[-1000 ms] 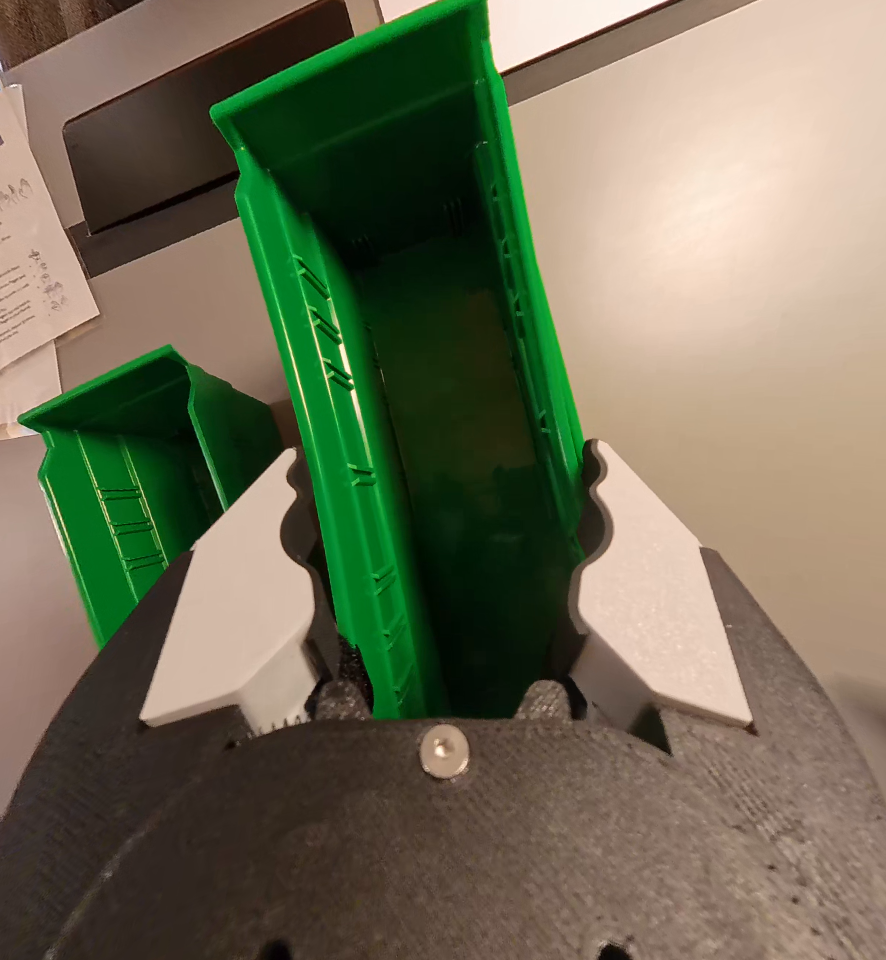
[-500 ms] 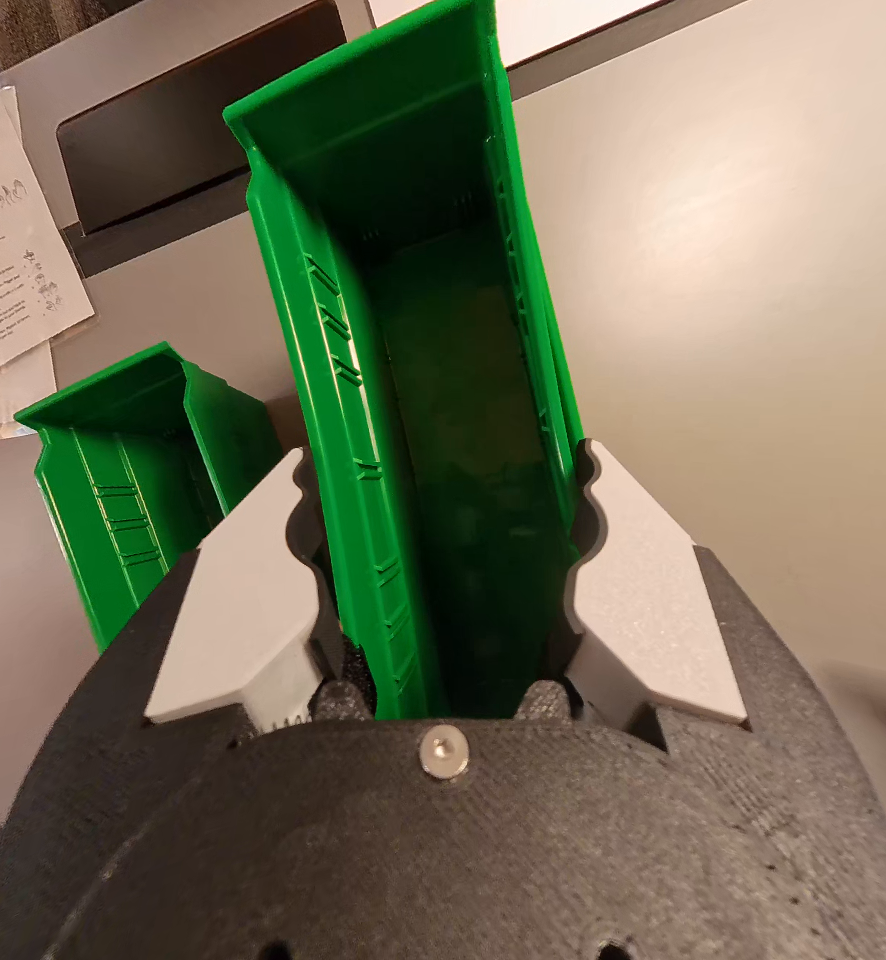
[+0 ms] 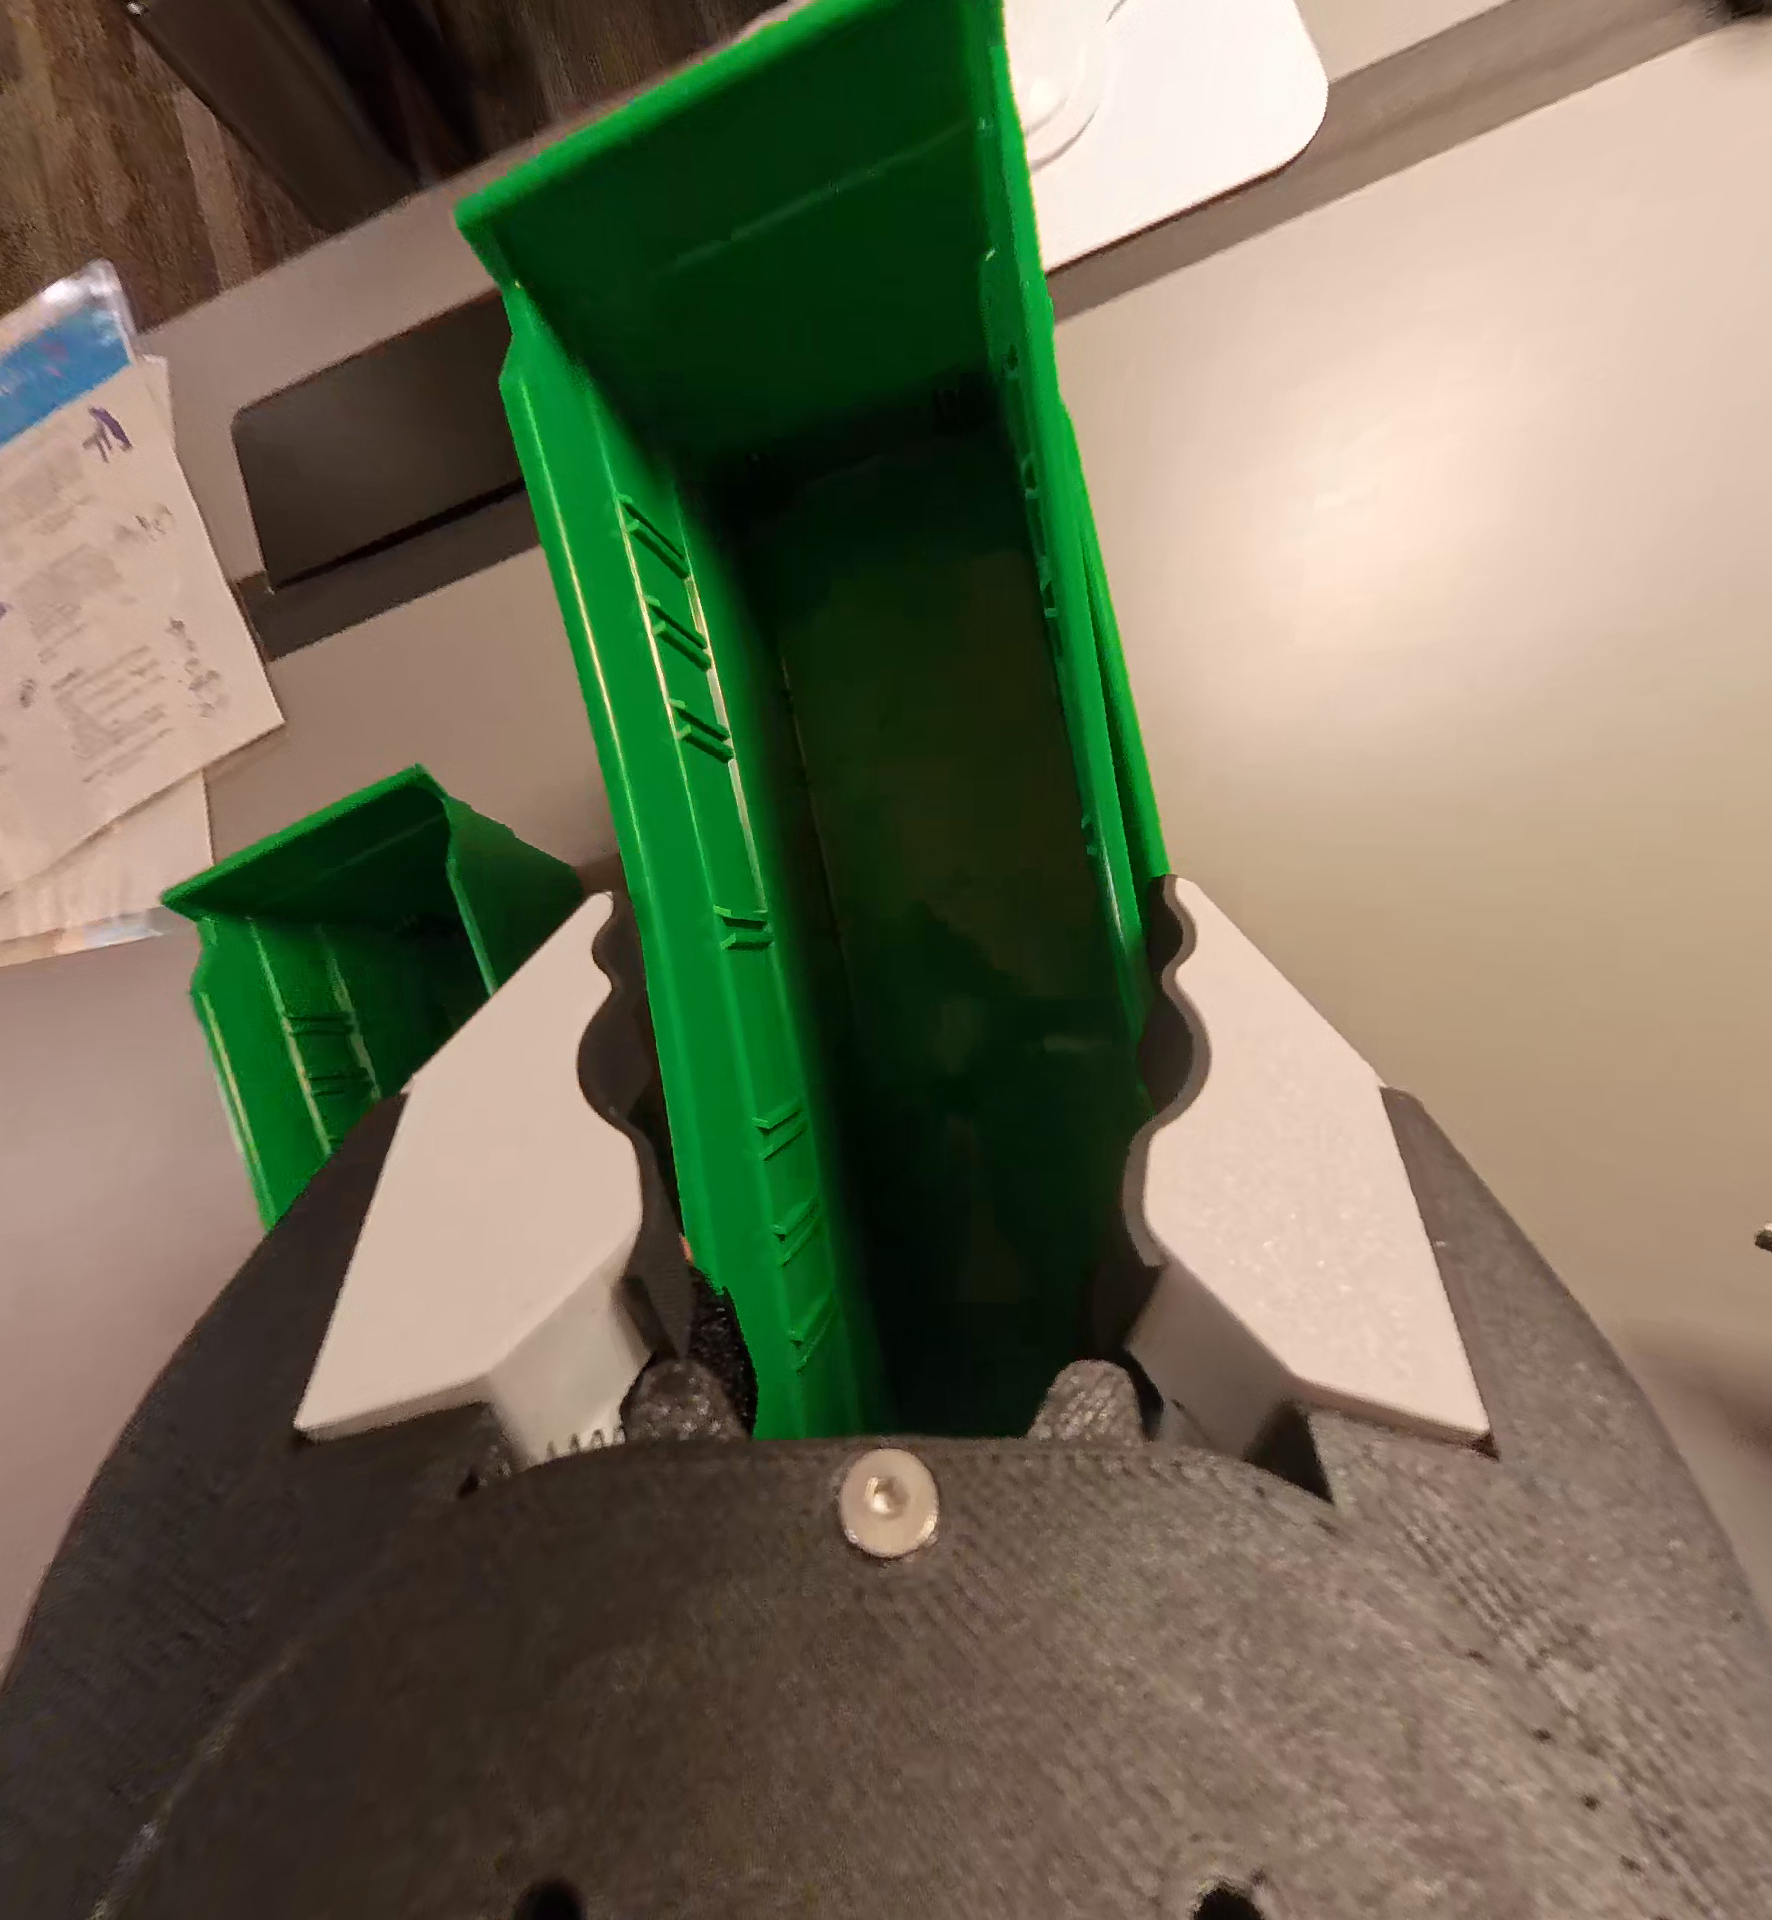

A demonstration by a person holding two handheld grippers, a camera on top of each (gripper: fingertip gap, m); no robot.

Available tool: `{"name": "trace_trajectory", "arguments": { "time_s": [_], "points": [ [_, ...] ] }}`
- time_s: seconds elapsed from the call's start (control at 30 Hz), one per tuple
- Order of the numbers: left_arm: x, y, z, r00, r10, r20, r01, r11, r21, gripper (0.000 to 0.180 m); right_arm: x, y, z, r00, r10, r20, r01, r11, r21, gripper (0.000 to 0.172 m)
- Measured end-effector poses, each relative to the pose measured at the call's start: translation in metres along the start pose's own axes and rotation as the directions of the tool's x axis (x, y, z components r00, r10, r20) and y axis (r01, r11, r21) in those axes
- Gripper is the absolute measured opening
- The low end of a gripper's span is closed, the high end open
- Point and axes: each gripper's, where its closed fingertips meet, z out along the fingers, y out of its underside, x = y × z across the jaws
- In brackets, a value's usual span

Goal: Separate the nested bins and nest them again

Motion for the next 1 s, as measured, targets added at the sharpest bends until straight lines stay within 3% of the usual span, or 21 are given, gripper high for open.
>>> {"name": "trace_trajectory", "arguments": {
  "time_s": [0.3, 0.53, 0.73, 1.0],
  "points": [
    [-0.004, -0.046, -0.055, 1.0, -0.004, 0.022, 0.0, 0.99, 0.141, 0.096, 0.0, 0.0, 0.0, 1.0, -0.005, 0.0, 0.005, 1.0, 0.002, 0.106],
    [0.063, -0.069, -0.081, 0.988, 0.005, -0.155, 0.028, 0.978, 0.208, 0.098, 0.0, -0.001, -0.001, 1.0, -0.009, -0.005, 0.009, 1.0, 0.01, 0.107],
    [0.136, -0.051, -0.042, 0.958, 0.024, -0.284, 0.011, 0.993, 0.12, 0.099, -0.001, -0.01, -0.007, 1.0, -0.001, 0.008, 0.0, 0.998, 0.068, 0.107],
    [0.171, -0.014, 0.042, 0.977, 0.083, -0.197, -0.086, 0.996, -0.005, 0.103, -0.001, -0.016, -0.012, 0.999, 0.028, 0.032, -0.031, 0.994, 0.1, 0.107]
  ]
}}
